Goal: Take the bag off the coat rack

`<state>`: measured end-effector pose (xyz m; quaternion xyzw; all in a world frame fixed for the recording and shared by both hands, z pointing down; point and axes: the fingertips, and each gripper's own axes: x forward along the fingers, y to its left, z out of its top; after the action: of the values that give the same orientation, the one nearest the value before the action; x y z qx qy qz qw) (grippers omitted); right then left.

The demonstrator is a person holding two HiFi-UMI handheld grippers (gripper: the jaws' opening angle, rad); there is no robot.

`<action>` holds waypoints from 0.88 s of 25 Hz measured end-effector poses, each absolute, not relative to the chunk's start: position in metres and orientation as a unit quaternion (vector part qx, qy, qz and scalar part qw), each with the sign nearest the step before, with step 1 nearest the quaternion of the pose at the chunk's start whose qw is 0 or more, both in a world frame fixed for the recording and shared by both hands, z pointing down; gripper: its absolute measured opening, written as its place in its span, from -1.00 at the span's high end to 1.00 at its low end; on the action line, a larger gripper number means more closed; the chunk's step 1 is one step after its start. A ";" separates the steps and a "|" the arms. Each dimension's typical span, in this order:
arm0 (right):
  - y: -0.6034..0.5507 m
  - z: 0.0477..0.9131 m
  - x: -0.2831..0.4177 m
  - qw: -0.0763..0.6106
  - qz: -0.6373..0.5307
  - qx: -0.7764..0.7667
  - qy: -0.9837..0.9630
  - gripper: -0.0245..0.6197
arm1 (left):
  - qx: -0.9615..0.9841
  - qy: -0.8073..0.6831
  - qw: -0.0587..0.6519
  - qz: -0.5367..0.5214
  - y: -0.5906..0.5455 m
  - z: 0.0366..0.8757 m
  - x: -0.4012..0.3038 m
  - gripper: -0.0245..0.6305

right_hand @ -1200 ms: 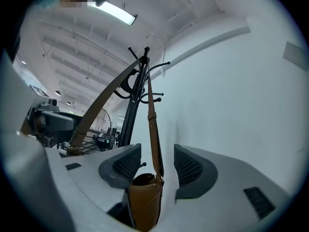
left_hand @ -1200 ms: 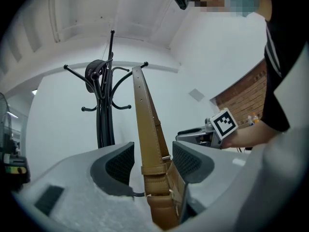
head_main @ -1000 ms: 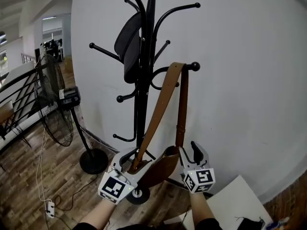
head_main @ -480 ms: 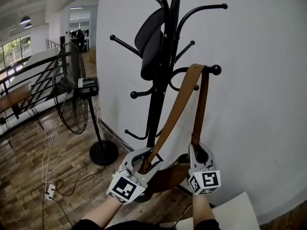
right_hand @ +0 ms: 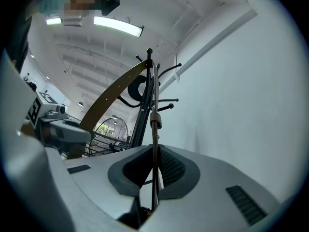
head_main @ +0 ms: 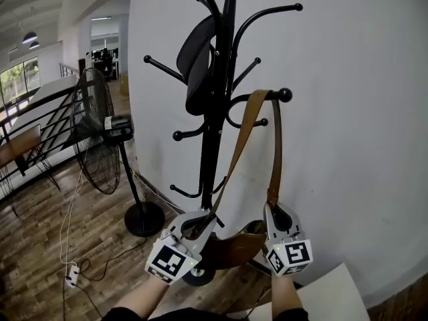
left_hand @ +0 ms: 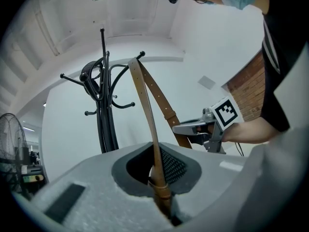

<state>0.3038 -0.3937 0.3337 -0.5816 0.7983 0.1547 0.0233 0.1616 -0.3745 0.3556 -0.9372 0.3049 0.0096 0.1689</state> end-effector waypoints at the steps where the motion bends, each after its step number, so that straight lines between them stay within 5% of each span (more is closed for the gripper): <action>1: -0.392 0.333 0.303 0.024 0.151 -0.582 0.799 0.84 | -0.939 0.300 0.167 0.007 -0.374 0.355 0.161 0.89; 22: -0.350 0.292 0.303 0.024 0.167 -0.616 0.769 0.84 | -0.952 0.219 0.215 0.023 -0.358 0.312 0.156 0.89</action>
<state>0.3025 -0.3502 0.2917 -0.6163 0.7693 0.1665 0.0237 0.1562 -0.3583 0.3116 -0.9516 0.2190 0.0230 0.2146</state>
